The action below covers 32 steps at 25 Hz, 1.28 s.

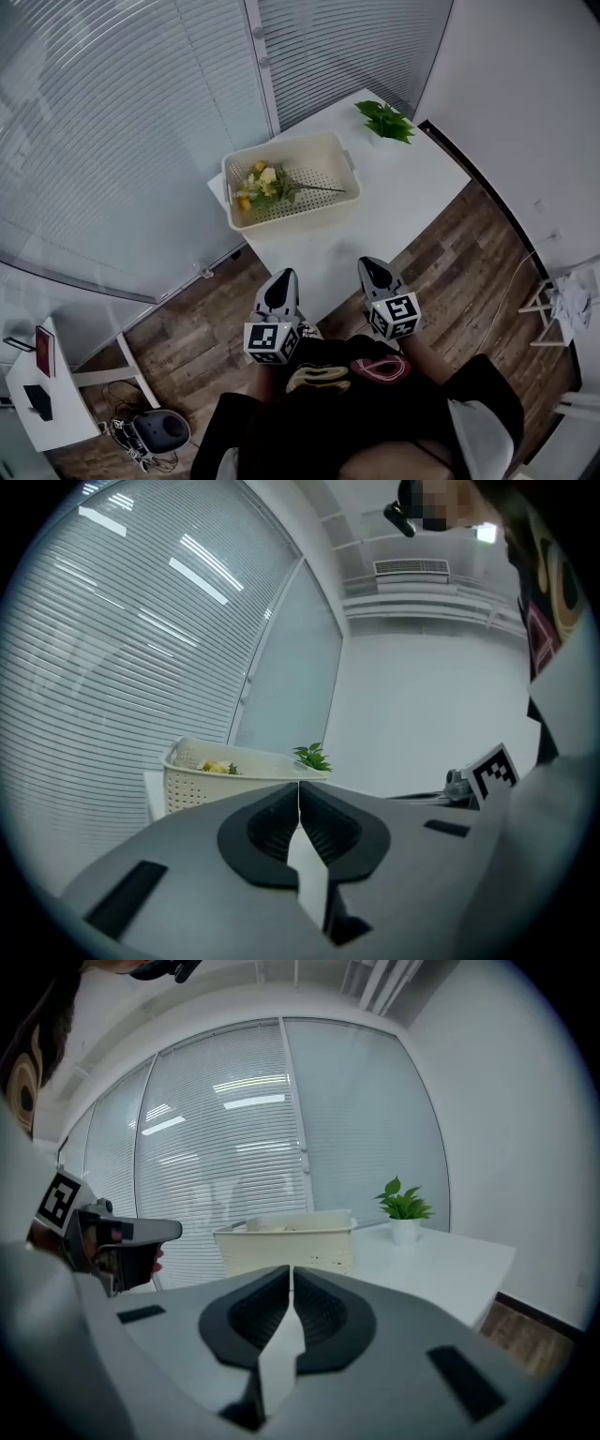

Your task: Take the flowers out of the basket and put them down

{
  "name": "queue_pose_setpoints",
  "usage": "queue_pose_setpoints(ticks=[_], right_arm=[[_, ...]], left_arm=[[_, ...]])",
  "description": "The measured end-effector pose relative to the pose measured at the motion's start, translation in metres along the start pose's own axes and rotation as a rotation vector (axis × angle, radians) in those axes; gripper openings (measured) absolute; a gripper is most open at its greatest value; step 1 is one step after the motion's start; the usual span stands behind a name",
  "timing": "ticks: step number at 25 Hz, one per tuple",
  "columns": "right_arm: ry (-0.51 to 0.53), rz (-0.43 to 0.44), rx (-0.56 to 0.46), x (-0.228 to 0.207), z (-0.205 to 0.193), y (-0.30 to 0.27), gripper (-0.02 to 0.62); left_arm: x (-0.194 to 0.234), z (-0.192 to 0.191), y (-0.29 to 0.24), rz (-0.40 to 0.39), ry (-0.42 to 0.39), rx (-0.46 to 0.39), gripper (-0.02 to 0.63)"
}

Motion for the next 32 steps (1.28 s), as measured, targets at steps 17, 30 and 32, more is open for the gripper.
queue_pose_setpoints(ticks=[17, 30, 32], right_arm=[[-0.025, -0.015, -0.024, -0.031, 0.022, -0.034, 0.011], [0.027, 0.125, -0.099, -0.061, 0.084, -0.1, 0.037], [0.04, 0.138, -0.107, -0.065, 0.093, -0.11, 0.058]], left_arm=[[0.022, 0.007, -0.019, 0.079, 0.046, -0.001, 0.018], [0.033, 0.024, -0.046, 0.209, 0.061, -0.06, 0.018], [0.035, 0.024, -0.047, 0.229, 0.065, -0.062, 0.018]])
Point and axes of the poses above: the fingertips, and each gripper's own axes: y backward along the fingers, x to its left, z out of its top, the point moved 5 cm from there along y, backward along the fingers, and after that the axes turned 9 degrees about y, right-handed, at the moved point
